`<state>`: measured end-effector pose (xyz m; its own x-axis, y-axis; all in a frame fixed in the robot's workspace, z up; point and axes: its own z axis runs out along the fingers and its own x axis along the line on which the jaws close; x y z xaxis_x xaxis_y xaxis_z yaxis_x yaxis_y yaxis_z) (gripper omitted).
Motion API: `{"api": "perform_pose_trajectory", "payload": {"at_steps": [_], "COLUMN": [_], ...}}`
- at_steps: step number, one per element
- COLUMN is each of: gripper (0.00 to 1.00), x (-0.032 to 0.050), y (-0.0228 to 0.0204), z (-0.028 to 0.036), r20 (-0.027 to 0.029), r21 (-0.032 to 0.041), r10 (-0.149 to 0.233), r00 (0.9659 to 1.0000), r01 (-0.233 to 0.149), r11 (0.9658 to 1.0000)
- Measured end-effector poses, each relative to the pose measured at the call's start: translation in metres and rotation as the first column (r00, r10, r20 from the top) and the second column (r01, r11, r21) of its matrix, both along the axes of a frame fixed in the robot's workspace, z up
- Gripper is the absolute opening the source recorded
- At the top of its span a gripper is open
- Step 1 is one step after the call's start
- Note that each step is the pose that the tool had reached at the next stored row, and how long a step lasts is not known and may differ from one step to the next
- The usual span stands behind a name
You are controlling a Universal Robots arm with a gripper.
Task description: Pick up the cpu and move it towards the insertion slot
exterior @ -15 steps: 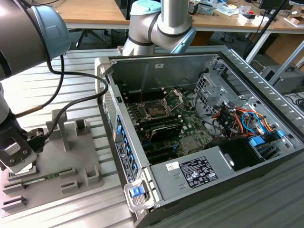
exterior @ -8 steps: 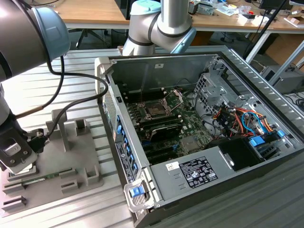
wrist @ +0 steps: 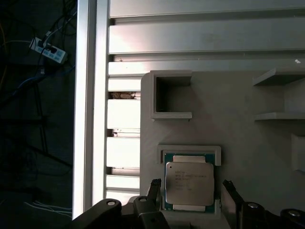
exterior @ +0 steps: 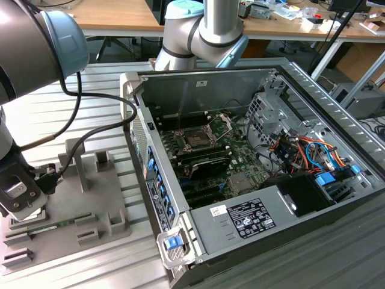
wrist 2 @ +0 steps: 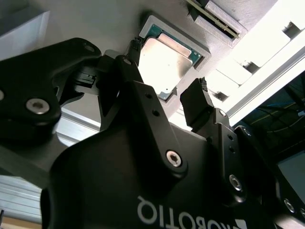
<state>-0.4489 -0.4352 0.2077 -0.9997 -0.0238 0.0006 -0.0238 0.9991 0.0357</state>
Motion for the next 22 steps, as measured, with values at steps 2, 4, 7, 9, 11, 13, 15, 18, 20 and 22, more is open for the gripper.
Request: {"api": "perform_pose_trajectory", "payload": {"at_steps": [2,4,7,9,11,13,15,18,20,22], "gripper": [0.62,0.62,0.62,0.62,0.62,0.62,0.62,0.62,0.62,0.62], "x": [0.0000,0.0000,0.0000,0.0000,0.0000,0.0000,0.0000,0.0000,0.0000,0.0000], "y": [0.0000,0.0000,0.0000,0.0000,0.0000,0.0000,0.0000,0.0000,0.0000,0.0000], "z": [-0.0004,-0.0008,-0.0015,-0.0022,-0.0025,-0.0029,-0.0032,-0.0038,-0.0042,-0.0046], "r20": [0.0000,-0.0001,0.0000,0.0000,0.0000,0.0000,0.0000,0.0000,0.0000,0.0000], "r21": [0.0000,0.0000,0.0000,0.0000,0.0000,0.0000,0.0000,0.0000,0.0000,0.0000], "r10": [0.000,0.000,0.000,0.000,0.000,0.000,0.000,0.000,0.000,0.000], "r00": [1.0000,1.0000,1.0000,1.0000,1.0000,1.0000,1.0000,1.0000,1.0000,1.0000], "r01": [0.000,0.000,0.000,0.000,0.000,0.000,0.000,0.000,0.000,0.000], "r11": [1.0000,1.0000,1.0000,1.0000,1.0000,1.0000,1.0000,1.0000,1.0000,1.0000]}}
